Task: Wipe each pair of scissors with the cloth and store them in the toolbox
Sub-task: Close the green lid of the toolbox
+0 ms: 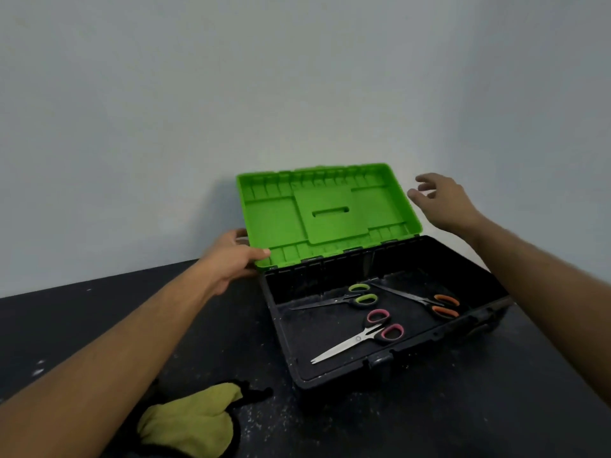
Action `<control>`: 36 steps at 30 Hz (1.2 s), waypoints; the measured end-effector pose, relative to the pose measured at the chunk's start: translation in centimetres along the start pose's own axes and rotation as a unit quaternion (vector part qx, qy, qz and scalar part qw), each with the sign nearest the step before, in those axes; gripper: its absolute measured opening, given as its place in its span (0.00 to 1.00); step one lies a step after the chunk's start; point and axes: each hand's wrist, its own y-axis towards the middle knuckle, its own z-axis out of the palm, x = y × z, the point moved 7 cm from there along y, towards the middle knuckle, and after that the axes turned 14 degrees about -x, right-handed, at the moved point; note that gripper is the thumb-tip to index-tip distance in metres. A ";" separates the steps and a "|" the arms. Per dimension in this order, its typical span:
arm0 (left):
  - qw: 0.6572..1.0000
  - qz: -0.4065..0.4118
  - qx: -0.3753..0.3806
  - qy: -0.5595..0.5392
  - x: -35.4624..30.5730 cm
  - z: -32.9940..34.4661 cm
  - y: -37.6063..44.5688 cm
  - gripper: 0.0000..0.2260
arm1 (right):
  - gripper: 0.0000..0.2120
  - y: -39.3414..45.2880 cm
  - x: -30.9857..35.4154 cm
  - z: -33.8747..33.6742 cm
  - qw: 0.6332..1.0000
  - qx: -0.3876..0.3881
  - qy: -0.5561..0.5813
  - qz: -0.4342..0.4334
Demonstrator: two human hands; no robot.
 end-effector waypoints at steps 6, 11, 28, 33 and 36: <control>0.995 0.102 0.014 0.004 -4.3 -1.1 -3.2 0.13 | 0.32 -2.8 8.7 -4.8 0.974 0.007 -0.002 -0.227; 0.956 0.236 0.088 0.150 -7.1 -1.5 -6.4 0.17 | 0.34 -6.7 12.6 -7.2 0.926 0.055 -0.104 -0.358; 0.822 0.280 0.187 0.459 -4.2 -0.6 -13.6 0.32 | 0.27 -20.9 3.1 -8.0 0.890 0.218 -0.171 -0.361; 0.852 0.328 0.132 0.386 -4.2 1.1 -18.9 0.26 | 0.29 -22.1 1.5 -8.1 0.899 0.204 -0.162 -0.353; 0.834 0.386 0.125 0.375 -2.8 2.2 -23.1 0.32 | 0.31 -22.7 0.5 -8.6 0.906 0.165 -0.180 -0.345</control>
